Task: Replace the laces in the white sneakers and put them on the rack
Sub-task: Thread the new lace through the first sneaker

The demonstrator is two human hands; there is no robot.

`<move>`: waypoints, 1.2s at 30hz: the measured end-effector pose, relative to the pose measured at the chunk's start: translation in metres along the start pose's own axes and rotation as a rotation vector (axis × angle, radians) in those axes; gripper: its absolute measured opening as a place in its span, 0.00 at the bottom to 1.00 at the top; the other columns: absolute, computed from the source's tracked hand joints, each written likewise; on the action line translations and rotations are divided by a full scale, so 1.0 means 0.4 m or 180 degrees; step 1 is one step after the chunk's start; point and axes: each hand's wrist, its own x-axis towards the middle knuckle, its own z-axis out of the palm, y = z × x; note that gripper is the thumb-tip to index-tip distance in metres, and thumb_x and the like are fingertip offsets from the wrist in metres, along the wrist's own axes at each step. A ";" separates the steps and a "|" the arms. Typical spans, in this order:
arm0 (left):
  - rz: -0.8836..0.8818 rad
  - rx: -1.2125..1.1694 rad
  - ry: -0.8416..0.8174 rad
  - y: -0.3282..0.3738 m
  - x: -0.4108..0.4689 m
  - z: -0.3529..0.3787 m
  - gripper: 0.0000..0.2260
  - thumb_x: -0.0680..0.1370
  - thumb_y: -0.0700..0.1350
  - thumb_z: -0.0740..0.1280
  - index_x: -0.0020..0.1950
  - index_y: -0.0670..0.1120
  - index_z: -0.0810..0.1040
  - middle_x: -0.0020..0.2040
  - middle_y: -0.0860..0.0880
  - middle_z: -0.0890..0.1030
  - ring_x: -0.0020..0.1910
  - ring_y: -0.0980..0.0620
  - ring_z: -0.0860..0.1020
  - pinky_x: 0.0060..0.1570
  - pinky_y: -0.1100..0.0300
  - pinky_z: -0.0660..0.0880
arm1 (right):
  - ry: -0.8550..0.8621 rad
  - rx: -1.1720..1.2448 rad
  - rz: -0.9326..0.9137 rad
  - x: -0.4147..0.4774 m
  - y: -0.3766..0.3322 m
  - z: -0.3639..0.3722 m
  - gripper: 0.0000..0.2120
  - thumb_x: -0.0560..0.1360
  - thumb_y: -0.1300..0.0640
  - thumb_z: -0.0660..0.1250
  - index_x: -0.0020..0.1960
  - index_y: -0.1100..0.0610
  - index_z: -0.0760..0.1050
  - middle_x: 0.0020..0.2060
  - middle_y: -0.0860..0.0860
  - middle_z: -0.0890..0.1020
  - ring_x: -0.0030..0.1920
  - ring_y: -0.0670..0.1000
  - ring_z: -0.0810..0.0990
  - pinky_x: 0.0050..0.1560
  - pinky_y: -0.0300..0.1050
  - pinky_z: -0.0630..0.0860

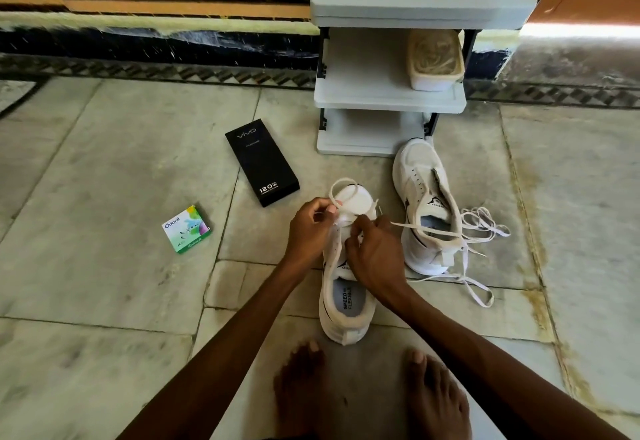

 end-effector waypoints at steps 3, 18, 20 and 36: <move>0.0543 0.0889 -0.0216 -0.015 0.011 -0.013 0.07 0.81 0.44 0.64 0.57 0.45 0.79 0.55 0.48 0.78 0.50 0.55 0.77 0.47 0.69 0.71 | -0.0354 0.0026 -0.0067 0.020 0.008 -0.020 0.07 0.72 0.61 0.64 0.49 0.61 0.76 0.46 0.63 0.77 0.45 0.62 0.77 0.45 0.52 0.73; -0.0918 -0.0440 -0.0529 0.013 0.013 -0.026 0.09 0.83 0.46 0.61 0.45 0.46 0.77 0.38 0.51 0.77 0.36 0.56 0.72 0.35 0.64 0.68 | -0.1133 -0.0066 0.0041 0.037 -0.008 -0.086 0.07 0.73 0.52 0.70 0.49 0.53 0.79 0.54 0.55 0.74 0.49 0.55 0.77 0.42 0.40 0.66; -0.1204 -0.1261 -0.0496 0.023 0.025 -0.041 0.10 0.83 0.45 0.61 0.45 0.45 0.77 0.40 0.49 0.77 0.37 0.54 0.72 0.38 0.62 0.70 | -0.1013 -0.0032 0.0007 0.027 -0.007 -0.084 0.07 0.73 0.53 0.70 0.48 0.54 0.79 0.55 0.56 0.74 0.50 0.56 0.77 0.43 0.40 0.65; -0.0587 -0.0368 -0.0139 0.061 0.047 -0.076 0.10 0.83 0.46 0.60 0.46 0.47 0.78 0.34 0.50 0.75 0.32 0.56 0.72 0.36 0.62 0.72 | -0.0351 0.0219 0.0163 0.004 -0.012 -0.035 0.05 0.70 0.54 0.70 0.39 0.54 0.77 0.49 0.57 0.76 0.42 0.55 0.78 0.44 0.43 0.71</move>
